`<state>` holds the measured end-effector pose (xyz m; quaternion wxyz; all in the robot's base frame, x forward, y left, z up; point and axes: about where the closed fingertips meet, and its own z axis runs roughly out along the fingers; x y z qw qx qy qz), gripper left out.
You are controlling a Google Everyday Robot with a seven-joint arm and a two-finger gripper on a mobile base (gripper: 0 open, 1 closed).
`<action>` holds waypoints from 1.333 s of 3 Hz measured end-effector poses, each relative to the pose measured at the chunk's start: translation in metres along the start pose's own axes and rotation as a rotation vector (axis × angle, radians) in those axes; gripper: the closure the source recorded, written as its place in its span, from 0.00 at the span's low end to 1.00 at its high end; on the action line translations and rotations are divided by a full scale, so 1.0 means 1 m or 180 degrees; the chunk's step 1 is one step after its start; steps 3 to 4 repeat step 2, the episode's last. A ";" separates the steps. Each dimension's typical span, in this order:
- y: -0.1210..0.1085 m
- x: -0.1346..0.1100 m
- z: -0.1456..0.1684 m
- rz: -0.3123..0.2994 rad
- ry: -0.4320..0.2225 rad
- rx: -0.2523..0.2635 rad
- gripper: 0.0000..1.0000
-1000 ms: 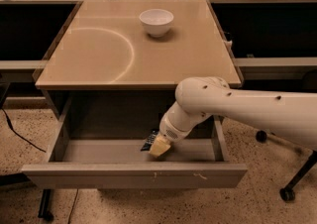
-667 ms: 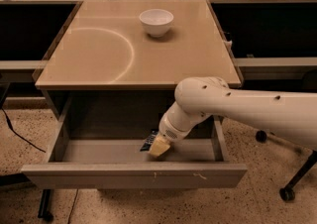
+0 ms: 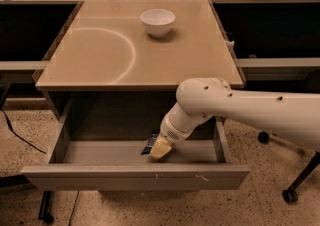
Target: Place rxbar blueberry into top drawer
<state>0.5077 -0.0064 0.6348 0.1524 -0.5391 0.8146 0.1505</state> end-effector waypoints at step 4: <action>0.000 0.000 0.000 0.0000 0.0000 0.0000 0.00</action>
Offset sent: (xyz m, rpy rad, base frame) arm 0.0000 0.0000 0.0000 0.0000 0.0000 0.0000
